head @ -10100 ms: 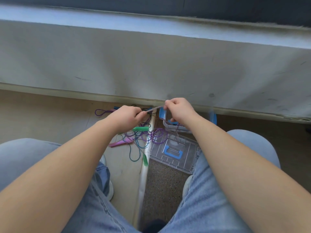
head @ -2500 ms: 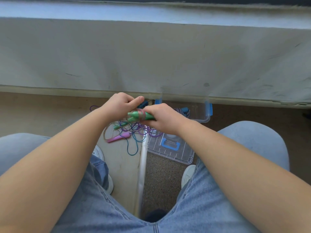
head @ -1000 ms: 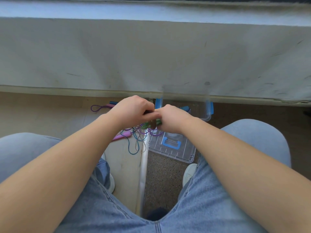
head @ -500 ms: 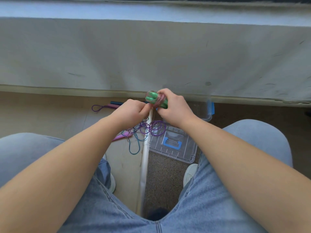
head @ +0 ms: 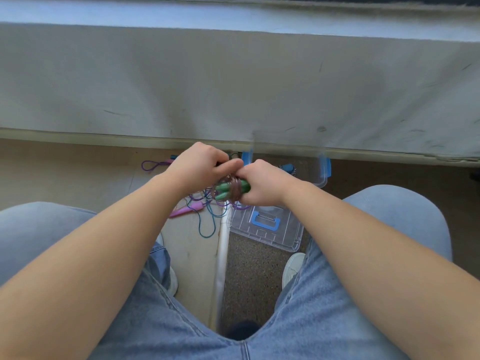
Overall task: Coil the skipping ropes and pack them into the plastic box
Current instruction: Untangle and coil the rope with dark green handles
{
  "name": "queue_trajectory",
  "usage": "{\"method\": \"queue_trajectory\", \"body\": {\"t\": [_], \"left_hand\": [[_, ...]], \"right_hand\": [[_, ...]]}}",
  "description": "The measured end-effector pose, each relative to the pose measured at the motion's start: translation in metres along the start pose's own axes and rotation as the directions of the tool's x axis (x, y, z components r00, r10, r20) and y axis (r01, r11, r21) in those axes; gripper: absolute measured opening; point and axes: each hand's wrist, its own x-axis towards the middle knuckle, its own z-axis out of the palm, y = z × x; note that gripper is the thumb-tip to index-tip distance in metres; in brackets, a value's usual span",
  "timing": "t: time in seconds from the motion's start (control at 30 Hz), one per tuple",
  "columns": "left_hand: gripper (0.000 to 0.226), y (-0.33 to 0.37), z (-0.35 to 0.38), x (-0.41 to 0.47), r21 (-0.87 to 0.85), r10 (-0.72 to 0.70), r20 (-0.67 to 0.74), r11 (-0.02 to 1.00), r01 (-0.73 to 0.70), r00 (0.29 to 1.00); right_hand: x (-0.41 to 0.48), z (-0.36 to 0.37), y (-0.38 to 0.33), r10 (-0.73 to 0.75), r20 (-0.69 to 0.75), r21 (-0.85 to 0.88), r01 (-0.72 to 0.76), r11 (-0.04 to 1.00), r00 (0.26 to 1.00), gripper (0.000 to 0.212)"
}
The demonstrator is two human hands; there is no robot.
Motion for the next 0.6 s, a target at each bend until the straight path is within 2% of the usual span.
{"method": "queue_trajectory", "body": {"t": [0.07,0.13,0.2,0.27,0.33,0.4,0.5,0.6], "left_hand": [[0.062,-0.001,0.0,0.0,-0.146,-0.108,0.047,0.983,0.114,0.993],[0.058,-0.003,0.0,0.001,-0.26,-0.221,0.065,0.938,0.231,0.973],[0.054,-0.003,0.0,0.001,-0.25,-0.283,0.043,0.925,0.284,0.958],[0.055,0.001,0.001,-0.001,-0.184,-0.266,0.035,0.946,0.267,0.963],[0.053,0.009,0.004,-0.004,-0.109,-0.18,0.077,0.976,0.188,0.981],[0.046,0.016,0.009,-0.007,-0.08,-0.044,0.147,0.995,0.056,0.988],[0.046,0.02,0.009,-0.008,0.0,0.171,0.198,0.985,-0.174,0.965],[0.047,0.023,0.002,-0.005,0.077,0.276,0.154,0.954,-0.29,0.949]], "right_hand": [[-0.001,0.002,-0.001,-0.008,-0.078,0.169,0.022,0.985,0.997,0.01],[0.001,0.003,0.0,0.058,-0.206,0.325,0.012,0.946,0.977,0.01],[0.004,0.001,0.0,0.164,-0.342,0.397,-0.016,0.918,0.925,0.014],[0.006,-0.003,0.004,0.273,-0.41,0.423,-0.083,0.902,0.87,0.016],[0.008,-0.004,0.01,0.372,-0.407,0.45,-0.172,0.877,0.834,0.019],[0.009,-0.002,0.016,0.437,-0.352,0.415,-0.281,0.865,0.828,0.027],[0.007,0.002,0.019,0.451,-0.23,0.169,-0.421,0.891,0.862,0.03],[0.004,0.001,0.016,0.372,-0.091,-0.042,-0.377,0.925,0.924,0.022]]}}
